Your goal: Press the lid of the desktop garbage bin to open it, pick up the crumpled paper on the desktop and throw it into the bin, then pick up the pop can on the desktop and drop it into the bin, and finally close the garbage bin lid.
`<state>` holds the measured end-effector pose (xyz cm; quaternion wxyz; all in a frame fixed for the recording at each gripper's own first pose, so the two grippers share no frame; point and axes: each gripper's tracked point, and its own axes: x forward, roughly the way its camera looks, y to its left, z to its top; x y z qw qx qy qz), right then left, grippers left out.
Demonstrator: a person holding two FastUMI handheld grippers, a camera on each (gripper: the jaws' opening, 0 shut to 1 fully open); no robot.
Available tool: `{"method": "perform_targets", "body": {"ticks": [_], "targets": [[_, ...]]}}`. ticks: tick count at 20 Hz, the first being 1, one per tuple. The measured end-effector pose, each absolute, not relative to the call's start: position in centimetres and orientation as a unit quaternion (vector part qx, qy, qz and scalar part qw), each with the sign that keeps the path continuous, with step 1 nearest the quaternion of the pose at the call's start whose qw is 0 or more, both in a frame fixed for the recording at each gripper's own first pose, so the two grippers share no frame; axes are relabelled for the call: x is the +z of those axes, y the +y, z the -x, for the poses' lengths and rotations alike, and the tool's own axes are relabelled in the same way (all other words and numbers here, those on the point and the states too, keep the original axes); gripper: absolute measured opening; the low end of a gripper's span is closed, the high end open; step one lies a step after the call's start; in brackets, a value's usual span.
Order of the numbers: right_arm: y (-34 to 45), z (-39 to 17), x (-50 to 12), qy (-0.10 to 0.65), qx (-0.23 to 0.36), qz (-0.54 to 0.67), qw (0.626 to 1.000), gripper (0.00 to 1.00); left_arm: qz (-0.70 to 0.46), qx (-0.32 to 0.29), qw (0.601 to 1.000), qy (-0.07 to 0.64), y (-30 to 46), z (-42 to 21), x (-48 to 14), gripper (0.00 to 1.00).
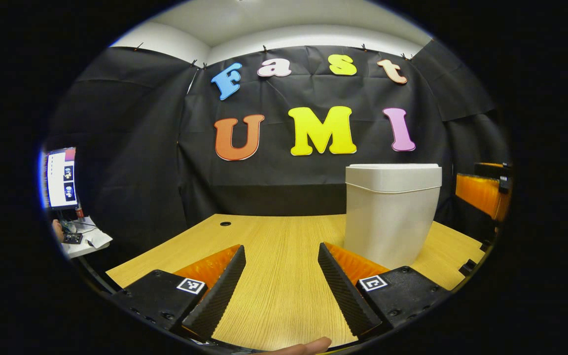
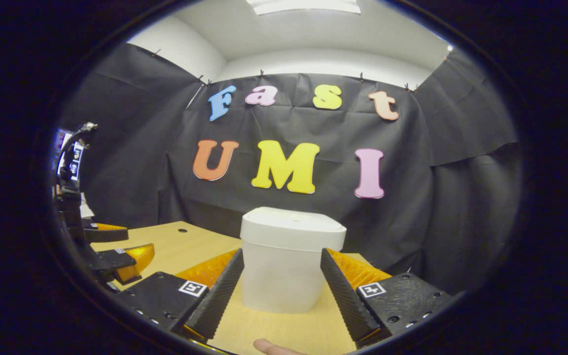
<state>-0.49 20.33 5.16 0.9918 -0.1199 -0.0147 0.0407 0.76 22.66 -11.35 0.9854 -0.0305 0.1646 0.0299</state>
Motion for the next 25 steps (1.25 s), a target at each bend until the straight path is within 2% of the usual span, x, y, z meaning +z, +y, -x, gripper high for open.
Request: {"method": "perform_targets", "body": {"ticks": [8,9,25], "targets": [[17.4,2.1,3.3,-0.008,0.04,0.118,0.992,0.95,0.025,0.011,0.988,0.15,20.4,-0.7,-11.0,0.97],[16.9,2.0,3.0,-0.006,0.038,0.116,0.993,0.98,0.023,0.011,0.988,0.153,20.0,-0.6,-11.1,0.97],[14.9,2.2,3.0,0.008,0.021,0.104,0.994,0.95,0.04,-0.018,0.989,0.144,17.2,-0.1,-10.7,0.97]]}}
